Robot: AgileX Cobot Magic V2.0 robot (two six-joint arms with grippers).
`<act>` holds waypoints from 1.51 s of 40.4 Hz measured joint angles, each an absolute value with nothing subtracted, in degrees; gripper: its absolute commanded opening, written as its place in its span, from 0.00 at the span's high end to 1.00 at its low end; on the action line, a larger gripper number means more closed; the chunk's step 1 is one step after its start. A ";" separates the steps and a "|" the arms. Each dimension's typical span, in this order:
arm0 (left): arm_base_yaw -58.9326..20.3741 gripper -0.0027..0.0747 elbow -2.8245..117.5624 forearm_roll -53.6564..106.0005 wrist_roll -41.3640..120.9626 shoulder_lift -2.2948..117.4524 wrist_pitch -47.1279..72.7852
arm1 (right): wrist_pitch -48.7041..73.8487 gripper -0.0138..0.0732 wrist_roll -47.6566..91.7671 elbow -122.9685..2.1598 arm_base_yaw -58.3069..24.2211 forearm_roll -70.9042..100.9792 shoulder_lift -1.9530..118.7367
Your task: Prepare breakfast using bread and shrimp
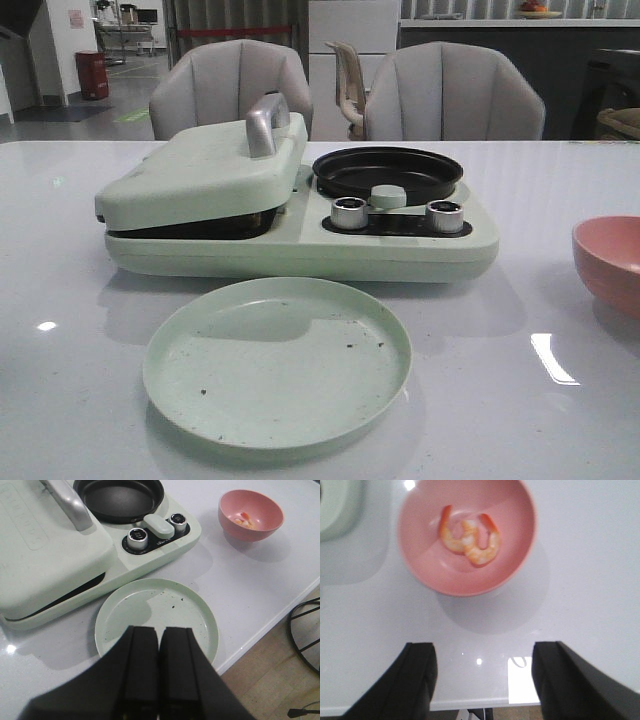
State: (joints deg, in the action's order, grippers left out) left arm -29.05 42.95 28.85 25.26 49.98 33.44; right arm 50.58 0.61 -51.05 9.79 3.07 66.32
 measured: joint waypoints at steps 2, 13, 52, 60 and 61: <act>-29.05 0.82 42.95 28.85 25.26 49.98 33.66 | 50.58 0.25 1.53 -52.57 11.70 2.93 69.51; -29.05 0.82 42.95 28.85 25.26 49.98 34.33 | 45.43 0.25 3.57 -58.13 14.55 2.64 85.74; -29.05 0.82 42.95 28.85 25.26 49.98 34.69 | 37.94 0.80 4.09 -66.70 14.30 2.96 100.43; -29.05 0.82 42.95 28.85 25.26 49.98 34.78 | 45.89 0.79 4.09 -79.58 8.70 -4.43 100.43; -29.05 0.82 42.95 28.85 25.26 49.98 34.78 | 46.70 0.79 4.09 -80.98 7.28 -5.70 100.43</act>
State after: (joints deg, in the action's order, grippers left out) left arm -29.05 42.95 28.85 25.26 49.98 34.78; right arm 46.70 4.09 -80.98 7.28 -5.70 100.43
